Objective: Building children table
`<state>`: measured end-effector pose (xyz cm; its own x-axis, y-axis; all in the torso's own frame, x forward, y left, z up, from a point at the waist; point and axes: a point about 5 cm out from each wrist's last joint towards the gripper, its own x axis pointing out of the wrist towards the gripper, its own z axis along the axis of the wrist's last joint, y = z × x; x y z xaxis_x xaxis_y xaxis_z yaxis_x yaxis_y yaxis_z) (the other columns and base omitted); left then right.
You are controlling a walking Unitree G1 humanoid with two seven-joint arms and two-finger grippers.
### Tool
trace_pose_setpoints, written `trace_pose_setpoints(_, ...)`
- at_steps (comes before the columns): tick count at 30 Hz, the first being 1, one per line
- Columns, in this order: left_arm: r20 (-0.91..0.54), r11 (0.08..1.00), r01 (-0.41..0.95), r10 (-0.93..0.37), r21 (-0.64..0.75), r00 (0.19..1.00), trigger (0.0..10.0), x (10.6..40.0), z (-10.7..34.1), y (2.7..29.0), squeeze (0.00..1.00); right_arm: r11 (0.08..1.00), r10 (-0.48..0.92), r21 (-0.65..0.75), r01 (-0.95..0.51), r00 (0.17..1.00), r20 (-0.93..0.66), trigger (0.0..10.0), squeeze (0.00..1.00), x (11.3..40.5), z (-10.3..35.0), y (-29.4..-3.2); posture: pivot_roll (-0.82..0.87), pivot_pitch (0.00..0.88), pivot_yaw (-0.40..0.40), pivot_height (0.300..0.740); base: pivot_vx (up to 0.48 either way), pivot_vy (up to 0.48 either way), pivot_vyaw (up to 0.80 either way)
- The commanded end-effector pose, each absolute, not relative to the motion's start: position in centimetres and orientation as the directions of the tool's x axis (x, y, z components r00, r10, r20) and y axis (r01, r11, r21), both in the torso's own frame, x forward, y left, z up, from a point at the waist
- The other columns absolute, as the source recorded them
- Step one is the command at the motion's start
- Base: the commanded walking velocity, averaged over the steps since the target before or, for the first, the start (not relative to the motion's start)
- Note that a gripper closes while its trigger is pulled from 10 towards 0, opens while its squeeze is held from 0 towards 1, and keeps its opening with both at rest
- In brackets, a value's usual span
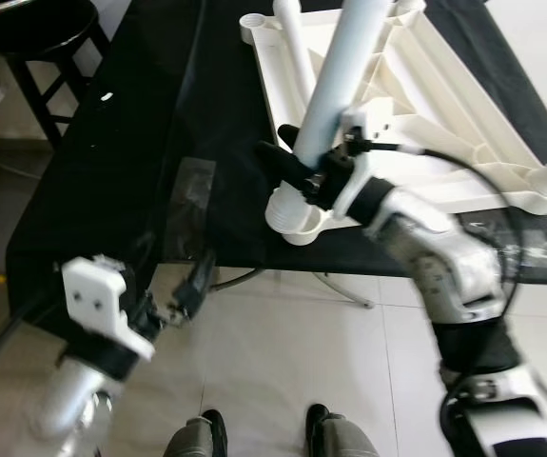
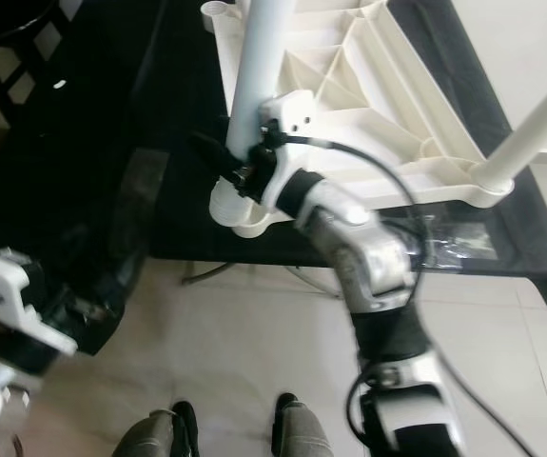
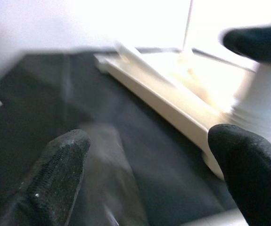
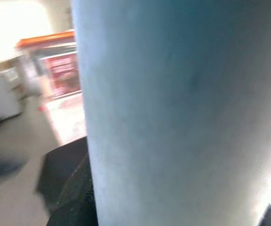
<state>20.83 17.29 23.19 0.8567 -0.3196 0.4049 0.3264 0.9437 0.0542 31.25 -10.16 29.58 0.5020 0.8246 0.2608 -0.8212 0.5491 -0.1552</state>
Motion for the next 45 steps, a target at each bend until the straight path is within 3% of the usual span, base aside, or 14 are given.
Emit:
trace_pose_setpoints(1, 0.385, 0.937, 0.345, -0.336, 0.047, 0.86, 10.0, 20.9, 23.2, 17.5, 0.0, 0.458, 0.878, -0.204, -0.865, 0.405, 0.254, 10.0, 0.0, 30.1, 29.9, -9.5, -0.02, 0.197, 0.004, 0.74, 0.0, 0.0, 0.0)
trace_pose_setpoints(5, 0.433, 0.905, 0.421, -0.405, 0.063, 0.805, 10.0, 21.7, 25.4, 17.2, 0.0, 0.372, 0.926, -0.253, -0.893, 0.339, 0.163, 10.0, 0.0, 29.3, 28.8, -9.7, -0.02, 0.178, 0.004, 0.74, 0.0, 0.0, 0.0)
trace_pose_setpoints(9, 0.449, 0.872, 0.483, -0.466, 0.085, 0.763, 10.0, 21.7, 26.4, 16.8, 0.0, 0.354, 0.935, -0.261, -0.898, 0.331, 0.129, 10.0, 0.0, 29.2, 28.2, -9.7, -0.04, 0.162, -0.001, 0.74, 0.0, 0.0, 0.0)
trace_pose_setpoints(11, 0.449, 0.803, 0.584, -0.568, 0.118, 0.69, 10.0, 21.5, 27.6, 16.5, 0.0, 0.331, 0.944, -0.261, -0.907, 0.317, 0.094, 10.0, 0.0, 29.1, 27.7, -9.7, -0.04, 0.152, 0.002, 0.74, 0.0, 0.0, 0.0)
trace_pose_setpoints(12, 0.431, 0.738, 0.661, -0.644, 0.133, 0.632, 10.0, 21.1, 28.0, 16.4, 0.15, 0.307, 0.952, -0.255, -0.917, 0.298, 0.073, 10.0, 0.0, 28.8, 27.3, -9.8, -0.05, 0.143, 0.005, 0.74, 0.0, 0.0, 0.0)
trace_pose_setpoints(15, 0.425, 0.72, 0.681, -0.663, 0.136, 0.617, 10.0, 21.0, 28.1, 16.4, 0.15, 0.299, 0.954, -0.252, -0.921, 0.292, 0.067, 10.0, 0.0, 28.7, 27.3, -9.8, -0.05, 0.143, 0.005, 0.74, 0.0, 0.0, 0.0)
trace_pose_setpoints(16, 0.419, 0.679, 0.726, -0.694, 0.108, 0.586, 10.0, 20.9, 28.1, 16.6, 1.0, 0.27, 0.962, -0.249, -0.93, 0.268, 0.044, 10.0, 0.0, 28.4, 26.8, -9.9, -0.05, 0.131, 0.009, 0.74, 0.0, 0.0, 0.0)
trace_pose_setpoints(24, 0.352, 0.619, 0.78, -0.753, 0.093, 0.556, 10.0, 21.2, 27.7, 17.1, 1.0, 0.211, 0.974, -0.215, -0.953, 0.224, -0.037, 10.0, 0.0, 27.3, 24.6, -10.2, -0.05, 0.1, 0.018, 0.74, 0.0, 0.0, 0.0)
trace_pose_setpoints(32, 0.322, 0.492, 0.87, -0.824, -0.001, 0.466, 10.0, 22.2, 26.2, 15.3, 1.0, 0.185, 0.973, -0.19, -0.964, 0.207, -0.103, 10.0, 0.0, 26.7, 22.1, -9.7, -0.04, 0.064, 0.022, 0.74, 0.0, 0.0, 0.0)
trace_pose_setpoints(45, 0.326, 0.415, 0.91, -0.86, 0.003, 0.392, 10.0, 22.2, 26.5, 14.7, 1.0, 0.181, 0.968, -0.184, -0.966, 0.208, -0.14, 10.0, 0.0, 26.4, 21.2, -9.4, -0.04, 0.065, 0.025, 0.74, 0.0, 0.0, 0.0)
